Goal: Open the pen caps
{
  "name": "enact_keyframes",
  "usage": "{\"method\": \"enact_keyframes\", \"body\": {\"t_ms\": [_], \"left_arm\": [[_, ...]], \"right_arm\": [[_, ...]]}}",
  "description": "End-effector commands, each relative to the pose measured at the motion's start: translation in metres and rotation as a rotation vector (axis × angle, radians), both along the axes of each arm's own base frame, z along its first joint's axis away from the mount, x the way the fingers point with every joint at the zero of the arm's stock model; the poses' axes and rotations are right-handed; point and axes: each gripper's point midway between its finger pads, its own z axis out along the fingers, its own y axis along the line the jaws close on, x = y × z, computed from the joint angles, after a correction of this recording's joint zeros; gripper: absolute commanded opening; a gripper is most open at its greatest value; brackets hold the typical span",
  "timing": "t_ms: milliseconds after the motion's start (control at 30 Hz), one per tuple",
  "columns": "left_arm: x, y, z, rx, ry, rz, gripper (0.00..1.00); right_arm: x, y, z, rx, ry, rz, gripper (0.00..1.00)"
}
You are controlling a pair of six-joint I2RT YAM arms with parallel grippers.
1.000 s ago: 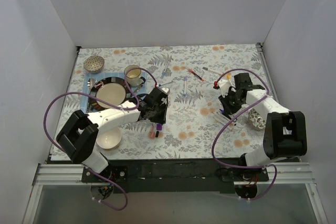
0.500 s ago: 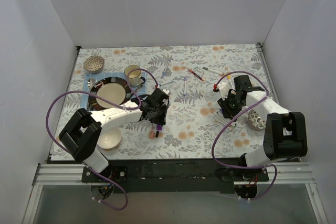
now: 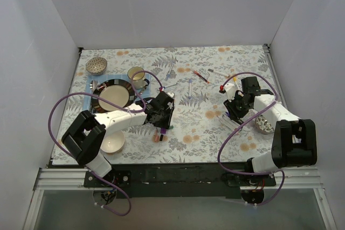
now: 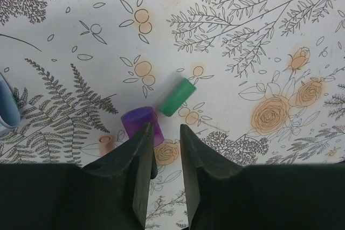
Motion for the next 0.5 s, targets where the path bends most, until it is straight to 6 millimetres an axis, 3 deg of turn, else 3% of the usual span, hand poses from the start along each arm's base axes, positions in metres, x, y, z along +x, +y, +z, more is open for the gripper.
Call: {"method": "enact_keyframes", "body": {"t_ms": [0, 133, 300, 467], "left_arm": [[0.008, -0.003, 0.008, 0.006, -0.036, 0.002, 0.26], [0.010, -0.002, 0.008, 0.016, -0.042, 0.005, 0.27], [0.017, -0.003, 0.027, -0.011, -0.096, 0.023, 0.30], [0.023, -0.005, 0.064, -0.085, -0.193, 0.021, 0.52]], "right_arm": [[0.001, 0.004, 0.006, 0.021, -0.030, 0.013, 0.39], [0.001, 0.004, 0.006, 0.022, -0.030, 0.014, 0.39], [0.002, 0.005, 0.007, 0.027, -0.036, 0.012, 0.40], [0.009, 0.008, 0.017, 0.047, -0.078, 0.001, 0.41]]}}
